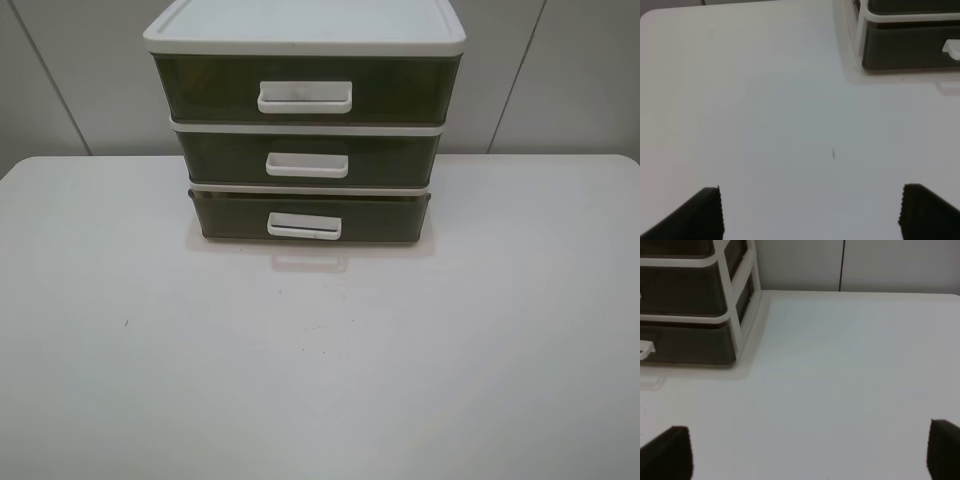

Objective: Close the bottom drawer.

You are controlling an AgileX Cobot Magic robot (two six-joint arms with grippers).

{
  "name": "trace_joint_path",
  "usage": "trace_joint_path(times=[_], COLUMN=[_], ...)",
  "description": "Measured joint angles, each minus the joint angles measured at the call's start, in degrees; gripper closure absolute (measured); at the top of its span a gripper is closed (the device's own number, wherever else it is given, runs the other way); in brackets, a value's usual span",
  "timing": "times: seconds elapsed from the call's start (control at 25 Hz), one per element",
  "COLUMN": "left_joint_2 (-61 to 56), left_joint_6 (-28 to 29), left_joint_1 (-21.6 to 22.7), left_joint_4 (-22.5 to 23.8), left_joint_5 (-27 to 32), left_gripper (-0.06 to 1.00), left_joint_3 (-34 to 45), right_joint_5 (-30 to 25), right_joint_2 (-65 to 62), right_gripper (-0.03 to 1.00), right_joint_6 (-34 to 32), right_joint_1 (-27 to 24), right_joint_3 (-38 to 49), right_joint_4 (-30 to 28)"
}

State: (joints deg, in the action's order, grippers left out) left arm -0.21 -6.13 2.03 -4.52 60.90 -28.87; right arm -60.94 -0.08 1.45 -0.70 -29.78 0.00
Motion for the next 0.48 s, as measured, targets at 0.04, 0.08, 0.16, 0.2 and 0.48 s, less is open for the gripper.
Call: trace_joint_path(times=[0.04, 0.08, 0.16, 0.2, 0.48], left_joint_2=[0.0, 0.0, 0.0, 0.0, 0.0], left_joint_6=[0.0, 0.0, 0.0, 0.0, 0.0], left_joint_1=[0.0, 0.0, 0.0, 0.0, 0.0], left_joint_4=[0.0, 0.0, 0.0, 0.0, 0.0], left_joint_5=[0.0, 0.0, 0.0, 0.0, 0.0], left_gripper=[0.23, 0.23, 0.23, 0.23, 0.23], left_joint_3=[0.0, 0.0, 0.0, 0.0, 0.0], right_joint_5=[0.0, 0.0, 0.0, 0.0, 0.0], right_joint_2=[0.0, 0.0, 0.0, 0.0, 0.0], right_gripper=[0.15, 0.15, 0.15, 0.15, 0.15], right_joint_6=[0.0, 0.0, 0.0, 0.0, 0.0], right_joint_1=[0.0, 0.0, 0.0, 0.0, 0.0], right_joint_3=[0.0, 0.0, 0.0, 0.0, 0.0], right_joint_4=[0.0, 0.0, 0.0, 0.0, 0.0])
